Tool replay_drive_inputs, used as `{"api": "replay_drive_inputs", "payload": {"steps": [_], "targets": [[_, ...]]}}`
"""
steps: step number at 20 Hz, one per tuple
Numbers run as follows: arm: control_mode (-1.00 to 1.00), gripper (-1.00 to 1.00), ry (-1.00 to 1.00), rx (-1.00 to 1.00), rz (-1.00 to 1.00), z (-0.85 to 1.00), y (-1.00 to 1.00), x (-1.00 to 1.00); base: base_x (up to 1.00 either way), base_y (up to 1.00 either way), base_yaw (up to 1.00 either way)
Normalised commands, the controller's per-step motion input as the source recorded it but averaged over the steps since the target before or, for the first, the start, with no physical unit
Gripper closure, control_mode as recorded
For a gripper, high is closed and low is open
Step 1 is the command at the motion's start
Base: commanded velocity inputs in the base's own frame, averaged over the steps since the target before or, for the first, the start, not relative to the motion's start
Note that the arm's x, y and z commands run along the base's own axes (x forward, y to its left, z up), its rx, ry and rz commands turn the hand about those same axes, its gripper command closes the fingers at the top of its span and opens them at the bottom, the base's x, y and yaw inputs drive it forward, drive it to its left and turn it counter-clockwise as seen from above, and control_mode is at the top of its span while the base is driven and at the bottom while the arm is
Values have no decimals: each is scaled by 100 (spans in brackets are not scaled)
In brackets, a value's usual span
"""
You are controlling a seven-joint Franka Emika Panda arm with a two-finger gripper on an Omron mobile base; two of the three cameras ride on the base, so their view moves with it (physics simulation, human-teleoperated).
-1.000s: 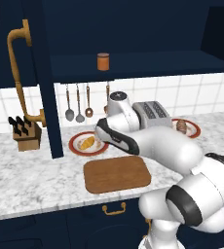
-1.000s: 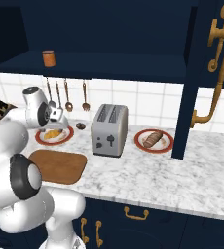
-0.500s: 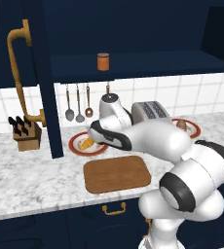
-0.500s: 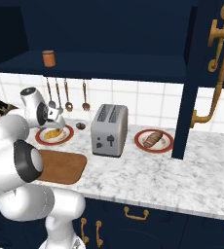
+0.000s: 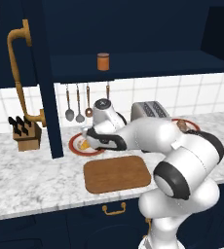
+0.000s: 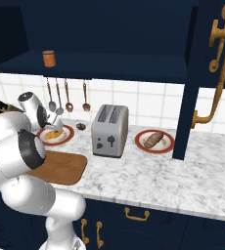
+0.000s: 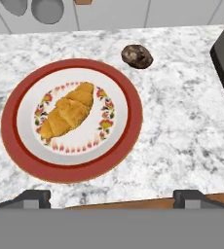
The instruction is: From the different types of pastries on the counter, select a croissant and place it on the cutting board. Then retrieve a jar of jam from the cabinet and place it alongside the croissant on the cutting board.
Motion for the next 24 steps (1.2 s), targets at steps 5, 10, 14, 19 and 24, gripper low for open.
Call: {"api": "replay_drive_inputs", "payload": {"steps": [5, 10, 14, 19, 24], "targets": [[-100, -100, -2, 11, -17, -1, 14, 19, 0, 0, 0], [-100, -100, 0, 4, -5, -8, 1, 9, 0, 0, 0], [-100, -100, -3, 0, 0, -24, 4, 40, 0, 0, 0], [-100, -100, -8, 0, -1, -17, 18, 24, 0, 0, 0], [-100, -100, -7, 0, -1, -5, 19, 7, 0, 0, 0]]}}
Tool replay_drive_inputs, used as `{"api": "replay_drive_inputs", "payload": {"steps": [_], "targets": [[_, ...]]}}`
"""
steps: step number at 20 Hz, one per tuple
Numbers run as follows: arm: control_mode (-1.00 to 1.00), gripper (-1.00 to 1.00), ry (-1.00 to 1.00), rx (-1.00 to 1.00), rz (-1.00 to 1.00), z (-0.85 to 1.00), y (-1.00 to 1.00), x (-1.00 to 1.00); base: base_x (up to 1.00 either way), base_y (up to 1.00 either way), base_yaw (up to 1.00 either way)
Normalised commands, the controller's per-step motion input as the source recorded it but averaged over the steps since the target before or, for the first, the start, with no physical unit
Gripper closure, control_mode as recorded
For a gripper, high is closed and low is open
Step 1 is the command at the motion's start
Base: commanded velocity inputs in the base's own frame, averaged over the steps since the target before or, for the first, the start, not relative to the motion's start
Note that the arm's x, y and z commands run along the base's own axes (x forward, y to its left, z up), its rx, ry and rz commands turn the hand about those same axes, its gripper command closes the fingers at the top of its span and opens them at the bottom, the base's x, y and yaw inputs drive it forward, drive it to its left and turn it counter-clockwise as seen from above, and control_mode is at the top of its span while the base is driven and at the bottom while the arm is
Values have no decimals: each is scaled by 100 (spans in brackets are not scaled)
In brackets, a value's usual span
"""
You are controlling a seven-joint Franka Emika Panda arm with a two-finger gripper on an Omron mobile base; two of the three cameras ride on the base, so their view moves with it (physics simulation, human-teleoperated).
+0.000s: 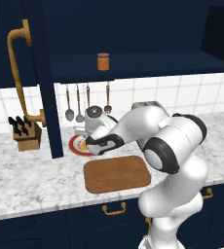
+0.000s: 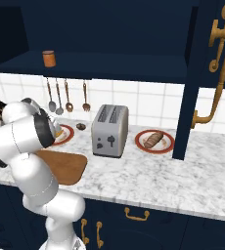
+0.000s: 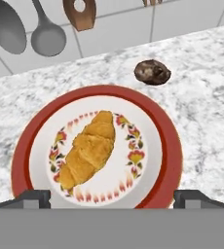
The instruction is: From the different types of pastries on the counter, select a croissant and place it on the cutting board. Then retrieve a jar of jam from the cabinet and place it alongside the croissant on the cutting board.
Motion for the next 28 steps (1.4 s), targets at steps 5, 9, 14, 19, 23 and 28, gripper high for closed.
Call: {"api": "replay_drive_inputs", "payload": {"steps": [5, 9, 14, 19, 23, 28], "targets": [[-100, -100, -1, 0, -6, -13, 0, 41, 0, 0, 0], [-100, -100, -1, 0, -1, -17, 18, 6, 0, 0, 0], [-100, -100, 0, 0, -1, -19, 14, 20, 0, 0, 0], [-100, -100, 0, 0, -3, -21, 2, 40, 0, 0, 0], [-100, -100, 0, 0, -3, -29, 15, 16, 0, 0, 0], [-100, -100, 2, 0, -4, -40, 6, 38, 0, 0, 0]]}}
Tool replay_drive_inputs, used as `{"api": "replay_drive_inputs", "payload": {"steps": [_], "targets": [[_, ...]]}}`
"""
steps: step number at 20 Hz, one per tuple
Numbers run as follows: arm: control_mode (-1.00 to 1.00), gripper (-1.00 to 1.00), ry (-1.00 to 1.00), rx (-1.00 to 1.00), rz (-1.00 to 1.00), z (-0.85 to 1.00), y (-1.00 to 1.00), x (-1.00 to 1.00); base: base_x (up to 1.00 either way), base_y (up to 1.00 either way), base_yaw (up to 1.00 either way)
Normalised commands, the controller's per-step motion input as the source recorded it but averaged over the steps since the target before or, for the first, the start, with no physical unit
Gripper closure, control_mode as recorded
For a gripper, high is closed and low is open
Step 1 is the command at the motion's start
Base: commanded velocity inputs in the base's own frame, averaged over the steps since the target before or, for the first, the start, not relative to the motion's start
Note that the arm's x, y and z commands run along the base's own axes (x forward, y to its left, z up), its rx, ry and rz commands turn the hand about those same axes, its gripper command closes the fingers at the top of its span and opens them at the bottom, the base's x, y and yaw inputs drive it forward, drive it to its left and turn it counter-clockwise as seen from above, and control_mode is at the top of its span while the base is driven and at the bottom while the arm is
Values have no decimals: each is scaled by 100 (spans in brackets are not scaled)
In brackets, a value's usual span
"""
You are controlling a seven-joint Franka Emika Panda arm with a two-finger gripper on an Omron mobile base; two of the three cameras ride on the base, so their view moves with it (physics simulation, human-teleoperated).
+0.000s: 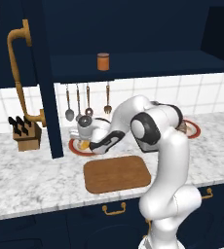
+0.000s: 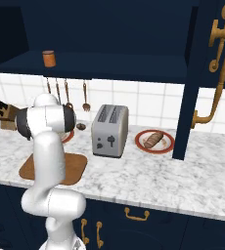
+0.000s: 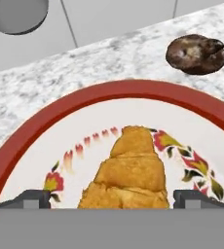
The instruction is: From the different types of pastries on the counter, select a croissant and place it on the cutting board. Then retrieve a jar of jam from the cabinet and place it alongside the croissant on the cutting board.
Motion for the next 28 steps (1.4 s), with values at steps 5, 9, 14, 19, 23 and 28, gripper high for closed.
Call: {"api": "replay_drive_inputs", "payload": {"steps": [5, 9, 14, 19, 23, 28], "targets": [[-100, 100, 4, 3, -8, -45, 0, 70, 0, 0, 0], [-100, 100, 2, 14, -24, -4, 0, 11, 0, 0, 0], [-100, 100, 17, 32, -44, 3, -5, -39, 0, 0, 0], [-100, 100, 5, 35, -23, 21, -11, -80, 0, 0, 0], [-100, 100, -24, 5, -2, 13, -2, -95, 0, 0, 0], [-100, 100, -17, 1, 0, 32, 0, -90, 0, 0, 0]]}}
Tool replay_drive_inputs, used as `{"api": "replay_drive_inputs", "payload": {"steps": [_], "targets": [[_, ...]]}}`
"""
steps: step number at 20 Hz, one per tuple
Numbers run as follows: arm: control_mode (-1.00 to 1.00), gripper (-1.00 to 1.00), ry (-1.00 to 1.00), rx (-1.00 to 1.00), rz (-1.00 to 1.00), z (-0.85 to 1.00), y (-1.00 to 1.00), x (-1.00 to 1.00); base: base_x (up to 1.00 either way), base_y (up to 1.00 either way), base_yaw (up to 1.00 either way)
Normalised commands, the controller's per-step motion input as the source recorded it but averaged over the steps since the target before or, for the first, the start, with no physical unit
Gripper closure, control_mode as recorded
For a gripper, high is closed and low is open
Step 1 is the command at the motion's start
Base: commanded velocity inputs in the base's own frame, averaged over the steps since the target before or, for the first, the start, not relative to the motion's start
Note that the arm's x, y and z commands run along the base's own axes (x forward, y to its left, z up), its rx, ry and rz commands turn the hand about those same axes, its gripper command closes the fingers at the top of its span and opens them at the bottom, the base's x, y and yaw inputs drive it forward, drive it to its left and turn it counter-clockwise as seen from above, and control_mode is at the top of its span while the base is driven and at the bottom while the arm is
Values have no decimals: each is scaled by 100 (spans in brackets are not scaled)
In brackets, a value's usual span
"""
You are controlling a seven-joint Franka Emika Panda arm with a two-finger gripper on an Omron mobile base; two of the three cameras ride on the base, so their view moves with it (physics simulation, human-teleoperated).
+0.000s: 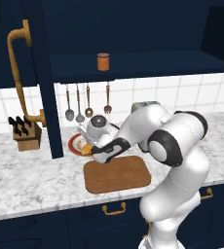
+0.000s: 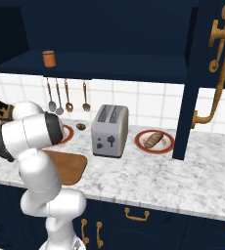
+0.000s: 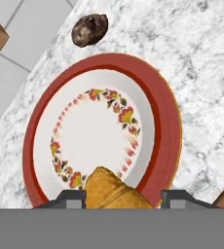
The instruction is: From the different types of pastries on the counter, select a croissant and place it on the cutting board. Then retrieve a jar of jam from the cabinet and place it alongside the croissant on the cutting board.
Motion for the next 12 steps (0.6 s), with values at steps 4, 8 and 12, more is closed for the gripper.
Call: {"api": "replay_drive_inputs", "payload": {"steps": [4, 8, 12], "targets": [[-100, 100, 0, 12, 0, 65, 0, -58, 0, 0, 0], [-100, 100, 0, 7, 0, 87, -4, -37, 0, 0, 0], [-100, 100, -6, 0, 0, 48, -2, -34, 0, 0, 0]]}}
